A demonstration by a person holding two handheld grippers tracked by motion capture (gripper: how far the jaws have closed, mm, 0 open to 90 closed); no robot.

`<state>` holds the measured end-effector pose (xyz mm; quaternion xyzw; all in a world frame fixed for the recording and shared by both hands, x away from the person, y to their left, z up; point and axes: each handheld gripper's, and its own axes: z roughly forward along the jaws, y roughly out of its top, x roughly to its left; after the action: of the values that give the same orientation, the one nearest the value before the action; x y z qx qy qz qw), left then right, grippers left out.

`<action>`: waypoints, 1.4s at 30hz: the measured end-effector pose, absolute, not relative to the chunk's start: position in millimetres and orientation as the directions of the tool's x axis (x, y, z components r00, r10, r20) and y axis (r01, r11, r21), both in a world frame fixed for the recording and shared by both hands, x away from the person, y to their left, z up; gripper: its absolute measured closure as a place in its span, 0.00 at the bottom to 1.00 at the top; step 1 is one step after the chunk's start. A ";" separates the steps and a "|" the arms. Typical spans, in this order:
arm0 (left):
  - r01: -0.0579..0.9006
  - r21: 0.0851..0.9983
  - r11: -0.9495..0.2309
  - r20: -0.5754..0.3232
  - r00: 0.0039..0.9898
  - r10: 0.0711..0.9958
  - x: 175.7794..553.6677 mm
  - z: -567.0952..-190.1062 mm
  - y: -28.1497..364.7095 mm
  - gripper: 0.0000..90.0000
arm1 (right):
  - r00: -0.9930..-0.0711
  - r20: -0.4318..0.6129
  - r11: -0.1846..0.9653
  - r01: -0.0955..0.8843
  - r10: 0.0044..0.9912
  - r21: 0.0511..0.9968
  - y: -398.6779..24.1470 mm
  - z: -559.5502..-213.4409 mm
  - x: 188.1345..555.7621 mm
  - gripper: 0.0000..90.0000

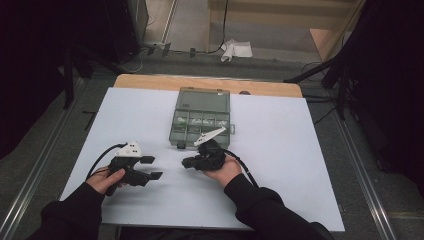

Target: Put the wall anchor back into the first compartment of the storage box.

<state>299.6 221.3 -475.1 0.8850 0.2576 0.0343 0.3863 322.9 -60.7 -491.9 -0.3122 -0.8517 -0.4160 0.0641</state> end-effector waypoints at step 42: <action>0.464 0.727 -0.507 -0.152 0.828 0.540 288.7 -475.3 232.9 0.37 | -0.760 0.356 0.380 0.600 0.543 0.704 -63.6 -458.4 358.6 0.95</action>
<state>288.7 232.9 -475.3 0.8667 0.2895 0.0473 0.4034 358.6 -63.6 -458.4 -0.3445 -0.8299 -0.4375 0.0327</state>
